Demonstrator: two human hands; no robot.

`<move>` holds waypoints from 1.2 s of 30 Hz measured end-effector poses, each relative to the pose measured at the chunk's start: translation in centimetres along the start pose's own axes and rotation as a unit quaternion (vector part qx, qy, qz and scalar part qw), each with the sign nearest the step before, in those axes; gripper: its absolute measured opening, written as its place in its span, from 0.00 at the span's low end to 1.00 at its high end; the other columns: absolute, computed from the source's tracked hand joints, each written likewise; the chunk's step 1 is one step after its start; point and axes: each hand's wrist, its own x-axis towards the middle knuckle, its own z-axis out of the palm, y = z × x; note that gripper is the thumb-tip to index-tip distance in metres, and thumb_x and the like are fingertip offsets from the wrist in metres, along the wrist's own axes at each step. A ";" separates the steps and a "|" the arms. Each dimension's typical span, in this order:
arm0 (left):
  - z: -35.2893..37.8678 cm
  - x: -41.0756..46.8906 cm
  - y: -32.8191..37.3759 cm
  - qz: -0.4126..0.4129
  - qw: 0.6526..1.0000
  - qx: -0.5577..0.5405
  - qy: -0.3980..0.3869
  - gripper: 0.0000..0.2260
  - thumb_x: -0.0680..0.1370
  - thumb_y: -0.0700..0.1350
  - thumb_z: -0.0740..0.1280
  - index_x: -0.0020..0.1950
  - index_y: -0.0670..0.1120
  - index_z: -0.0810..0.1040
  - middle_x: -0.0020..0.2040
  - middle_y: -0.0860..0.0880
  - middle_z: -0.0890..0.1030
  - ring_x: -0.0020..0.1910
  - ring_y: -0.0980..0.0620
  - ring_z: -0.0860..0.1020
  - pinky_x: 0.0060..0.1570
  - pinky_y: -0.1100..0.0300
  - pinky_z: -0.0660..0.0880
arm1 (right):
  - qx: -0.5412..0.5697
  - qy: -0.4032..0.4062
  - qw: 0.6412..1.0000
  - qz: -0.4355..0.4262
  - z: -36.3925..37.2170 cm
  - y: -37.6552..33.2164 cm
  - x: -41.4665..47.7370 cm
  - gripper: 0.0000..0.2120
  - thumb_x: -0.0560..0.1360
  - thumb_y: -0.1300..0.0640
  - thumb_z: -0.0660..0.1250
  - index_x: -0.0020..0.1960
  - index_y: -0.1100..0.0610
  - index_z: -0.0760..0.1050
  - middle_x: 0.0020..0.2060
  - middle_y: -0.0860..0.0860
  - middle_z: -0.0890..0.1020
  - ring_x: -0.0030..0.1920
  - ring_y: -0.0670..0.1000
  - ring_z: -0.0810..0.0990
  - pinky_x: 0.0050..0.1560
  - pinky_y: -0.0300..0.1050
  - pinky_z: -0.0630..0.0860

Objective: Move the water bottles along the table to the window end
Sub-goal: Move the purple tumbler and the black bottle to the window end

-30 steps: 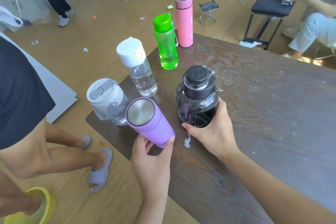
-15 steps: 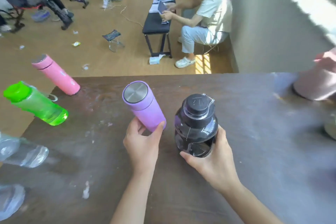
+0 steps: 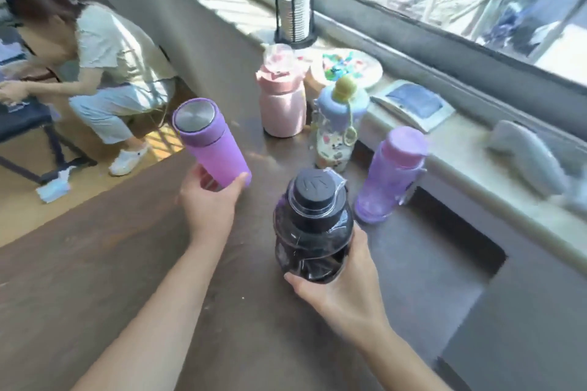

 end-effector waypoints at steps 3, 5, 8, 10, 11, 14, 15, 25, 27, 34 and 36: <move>3.6 1.3 0.2 0.010 1.000 0.004 -0.024 0.17 0.72 0.38 0.81 0.59 0.43 0.83 0.50 0.47 0.87 0.39 0.70 0.82 0.39 0.78 0.74 | 0.006 0.064 0.998 0.028 -3.1 1.4 -0.9 0.47 0.54 0.47 0.85 0.63 0.28 0.61 0.61 0.27 0.74 0.61 0.32 0.76 0.63 0.41 0.76; 5.8 2.1 0.5 0.016 0.999 0.020 -0.038 0.19 0.72 0.38 0.81 0.61 0.40 0.83 0.52 0.45 0.87 0.42 0.65 0.82 0.38 0.78 0.73 | 0.009 0.096 0.994 0.048 -5.0 2.3 -1.6 0.49 0.53 0.46 0.85 0.64 0.28 0.60 0.61 0.23 0.72 0.60 0.29 0.75 0.62 0.40 0.75; 8.1 3.7 1.1 0.027 0.998 0.032 -0.052 0.20 0.71 0.39 0.82 0.61 0.40 0.83 0.52 0.45 0.86 0.44 0.53 0.84 0.38 0.78 0.73 | 0.019 0.136 0.988 0.065 -7.2 4.1 -2.4 0.52 0.52 0.49 0.87 0.69 0.37 0.64 0.61 0.24 0.72 0.59 0.27 0.74 0.63 0.43 0.75; 9.0 4.9 1.3 0.032 0.998 0.035 -0.048 0.20 0.69 0.41 0.83 0.58 0.46 0.82 0.52 0.47 0.86 0.49 0.50 0.85 0.41 0.73 0.75 | 0.028 0.158 0.984 0.076 -8.0 5.1 -2.6 0.53 0.51 0.49 0.87 0.71 0.40 0.66 0.62 0.32 0.77 0.60 0.34 0.79 0.64 0.49 0.77; 9.3 5.4 1.4 0.035 0.998 0.033 -0.044 0.20 0.68 0.41 0.83 0.57 0.48 0.81 0.51 0.48 0.86 0.49 0.50 0.85 0.43 0.70 0.75 | 0.029 0.169 0.982 0.082 -8.2 5.5 -2.7 0.53 0.51 0.49 0.87 0.71 0.40 0.66 0.62 0.34 0.78 0.61 0.37 0.80 0.64 0.51 0.77; 9.0 6.9 1.2 0.019 0.999 0.045 -0.015 0.21 0.68 0.43 0.82 0.59 0.48 0.83 0.51 0.49 0.85 0.50 0.50 0.84 0.49 0.63 0.76 | 0.024 0.196 0.977 0.084 -8.7 6.3 -2.5 0.52 0.51 0.50 0.87 0.71 0.42 0.67 0.63 0.33 0.76 0.63 0.40 0.80 0.65 0.50 0.76; 8.7 7.3 1.0 0.007 0.999 0.051 -0.007 0.23 0.67 0.45 0.82 0.61 0.47 0.83 0.51 0.50 0.85 0.50 0.50 0.84 0.50 0.61 0.76 | 0.022 0.205 0.975 0.081 -8.8 6.3 -2.3 0.52 0.52 0.51 0.88 0.71 0.44 0.67 0.62 0.30 0.76 0.62 0.38 0.79 0.64 0.46 0.75; 6.8 9.1 -0.3 -0.028 0.997 0.072 -0.003 0.26 0.66 0.48 0.83 0.62 0.47 0.83 0.52 0.49 0.86 0.53 0.48 0.85 0.57 0.56 0.80 | 0.016 0.240 0.966 0.091 -10.4 5.7 -0.8 0.49 0.54 0.59 0.88 0.70 0.53 0.68 0.55 0.32 0.77 0.49 0.19 0.73 0.54 0.29 0.71; 6.5 9.4 -0.4 -0.032 0.996 0.081 -0.001 0.26 0.65 0.50 0.83 0.62 0.47 0.84 0.53 0.49 0.87 0.53 0.48 0.86 0.59 0.53 0.81 | 0.017 0.244 0.965 0.096 -10.7 5.6 -1.0 0.49 0.54 0.60 0.88 0.70 0.54 0.68 0.55 0.32 0.76 0.48 0.18 0.72 0.57 0.40 0.70; 5.5 9.8 -1.2 -0.031 0.995 0.097 -0.007 0.25 0.65 0.51 0.83 0.60 0.49 0.84 0.50 0.50 0.86 0.51 0.47 0.85 0.61 0.48 0.82 | 0.017 0.272 0.953 0.134 -11.5 5.9 -1.9 0.49 0.55 0.62 0.88 0.71 0.53 0.68 0.56 0.45 0.80 0.44 0.18 0.73 0.49 0.31 0.70; 5.3 9.8 -1.3 -0.027 0.995 0.093 -0.010 0.26 0.65 0.51 0.82 0.61 0.48 0.84 0.51 0.50 0.86 0.53 0.47 0.86 0.61 0.49 0.82 | -0.001 0.270 0.953 0.136 -11.8 6.3 -2.1 0.49 0.55 0.63 0.87 0.70 0.53 0.68 0.53 0.41 0.80 0.44 0.20 0.75 0.47 0.32 0.71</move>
